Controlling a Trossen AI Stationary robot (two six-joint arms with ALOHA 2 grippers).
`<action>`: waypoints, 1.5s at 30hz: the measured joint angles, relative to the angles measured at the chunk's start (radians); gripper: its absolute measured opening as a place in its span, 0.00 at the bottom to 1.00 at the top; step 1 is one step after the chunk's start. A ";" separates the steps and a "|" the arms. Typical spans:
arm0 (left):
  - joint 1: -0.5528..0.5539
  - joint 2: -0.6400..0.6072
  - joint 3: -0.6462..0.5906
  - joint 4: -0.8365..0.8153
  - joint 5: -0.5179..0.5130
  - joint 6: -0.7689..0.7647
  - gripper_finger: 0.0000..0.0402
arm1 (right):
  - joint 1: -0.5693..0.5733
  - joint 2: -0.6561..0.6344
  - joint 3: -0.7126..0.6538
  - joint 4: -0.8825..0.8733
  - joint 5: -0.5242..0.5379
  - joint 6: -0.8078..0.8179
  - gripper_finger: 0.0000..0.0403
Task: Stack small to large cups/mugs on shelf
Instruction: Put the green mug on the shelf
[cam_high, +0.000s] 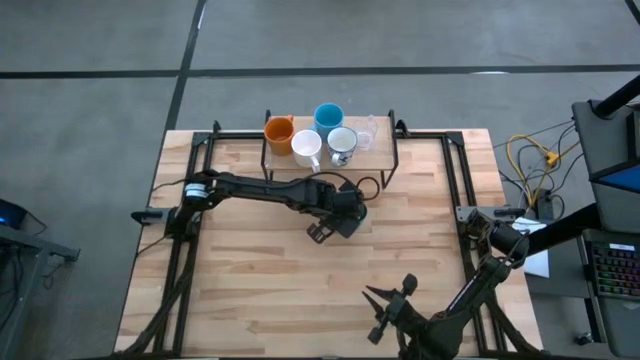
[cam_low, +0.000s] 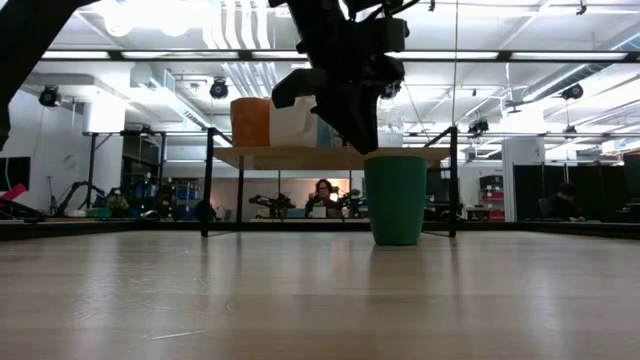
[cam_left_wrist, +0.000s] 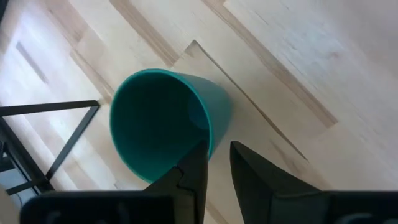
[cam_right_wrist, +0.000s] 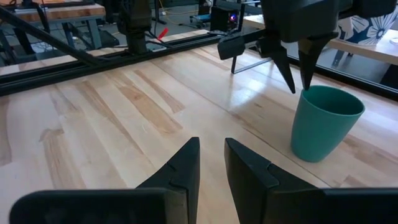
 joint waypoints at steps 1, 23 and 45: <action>0.000 0.000 -0.003 0.000 0.000 0.000 0.14 | 0.000 0.000 0.000 0.000 0.000 0.000 0.17; 0.001 0.000 -0.035 0.048 0.009 0.025 0.14 | 0.000 0.000 0.000 -0.008 0.000 0.000 0.17; 0.007 0.108 -0.037 0.076 -0.033 -0.002 0.14 | 0.004 -0.001 0.000 -0.014 -0.026 0.038 0.17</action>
